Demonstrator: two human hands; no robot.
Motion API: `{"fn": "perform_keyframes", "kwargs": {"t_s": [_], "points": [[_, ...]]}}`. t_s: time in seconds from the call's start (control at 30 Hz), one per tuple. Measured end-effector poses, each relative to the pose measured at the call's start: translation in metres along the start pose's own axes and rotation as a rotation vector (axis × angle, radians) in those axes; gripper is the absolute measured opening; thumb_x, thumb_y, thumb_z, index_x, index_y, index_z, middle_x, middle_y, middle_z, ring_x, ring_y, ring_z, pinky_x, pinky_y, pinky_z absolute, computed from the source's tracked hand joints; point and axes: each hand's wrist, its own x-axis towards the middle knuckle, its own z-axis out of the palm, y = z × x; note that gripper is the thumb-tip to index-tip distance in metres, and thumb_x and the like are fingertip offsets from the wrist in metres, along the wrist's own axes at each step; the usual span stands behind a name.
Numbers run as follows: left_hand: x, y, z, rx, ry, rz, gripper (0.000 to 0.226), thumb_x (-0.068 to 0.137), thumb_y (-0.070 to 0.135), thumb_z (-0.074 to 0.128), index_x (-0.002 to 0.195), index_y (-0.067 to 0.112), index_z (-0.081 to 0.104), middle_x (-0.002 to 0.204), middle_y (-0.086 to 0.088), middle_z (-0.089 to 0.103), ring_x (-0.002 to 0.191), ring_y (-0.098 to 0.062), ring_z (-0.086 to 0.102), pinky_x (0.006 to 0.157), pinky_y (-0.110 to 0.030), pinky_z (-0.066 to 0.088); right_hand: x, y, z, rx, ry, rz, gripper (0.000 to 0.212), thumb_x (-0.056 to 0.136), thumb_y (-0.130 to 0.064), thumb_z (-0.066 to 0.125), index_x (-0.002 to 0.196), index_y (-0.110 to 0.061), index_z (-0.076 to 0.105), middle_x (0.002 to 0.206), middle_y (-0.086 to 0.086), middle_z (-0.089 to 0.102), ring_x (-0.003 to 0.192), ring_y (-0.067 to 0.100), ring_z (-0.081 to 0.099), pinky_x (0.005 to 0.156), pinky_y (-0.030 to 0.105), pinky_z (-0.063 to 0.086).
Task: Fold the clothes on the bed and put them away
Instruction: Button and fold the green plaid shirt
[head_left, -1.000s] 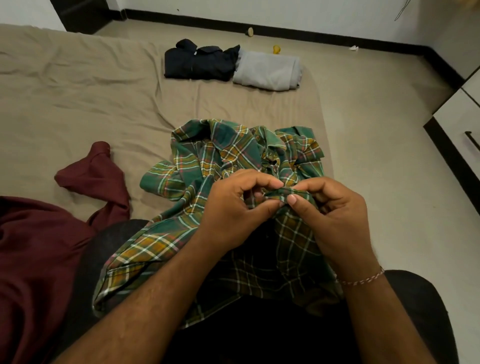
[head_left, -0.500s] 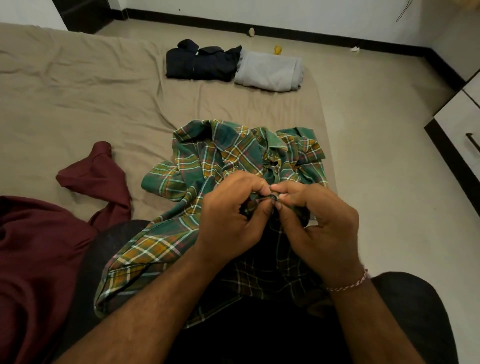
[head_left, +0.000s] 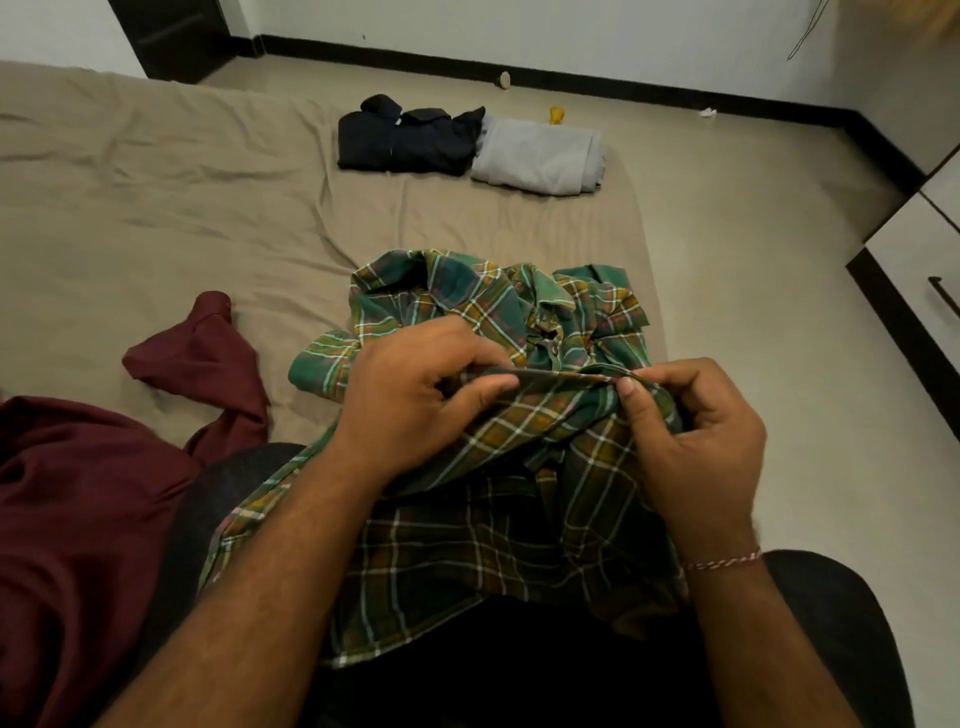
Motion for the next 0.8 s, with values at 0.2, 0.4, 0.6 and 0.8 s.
{"fn": "perform_keyframes", "kwargs": {"t_s": [0.2,0.4,0.6,0.8], "points": [[-0.001,0.006,-0.001,0.275,0.314,0.137,0.013,0.097,0.015,0.074,0.088,0.009,0.08,0.089,-0.004,0.075,0.076,-0.024,0.066,0.07,-0.036,0.051,0.005,-0.004,-0.009,0.077,-0.14,0.067,0.023,0.086,-0.013,0.081,0.09,-0.033,0.07,0.091,-0.011,0.073,0.087,0.015,0.072,0.078,0.038,0.062],[0.001,0.004,-0.009,0.388,0.52,0.07,0.012,0.095,0.012,0.077,0.104,0.005,0.081,0.093,-0.008,0.077,0.075,-0.032,0.068,0.076,-0.035,0.046,0.025,-0.027,-0.032,0.101,-0.412,0.249,0.021,0.068,-0.034,0.085,0.084,-0.024,0.076,0.084,0.009,0.073,0.083,0.032,0.071,0.075,0.052,0.063],[0.004,0.012,-0.02,0.35,0.563,0.077,0.009,0.094,0.014,0.078,0.095,0.006,0.083,0.089,-0.008,0.076,0.071,-0.033,0.066,0.074,-0.034,0.044,0.033,-0.057,-0.051,0.277,-0.482,0.303,0.025,0.066,-0.027,0.085,0.081,-0.01,0.075,0.079,0.017,0.075,0.071,0.036,0.073,0.057,0.033,0.06],[0.009,0.027,-0.027,0.278,0.581,0.14,0.008,0.093,0.008,0.075,0.092,0.002,0.08,0.092,-0.009,0.077,0.077,-0.031,0.07,0.081,-0.031,0.045,0.02,-0.075,-0.044,0.585,-0.462,0.352,0.057,0.059,-0.044,0.097,0.098,-0.006,0.079,0.09,0.019,0.076,0.077,0.025,0.072,0.069,0.028,0.06]]}}
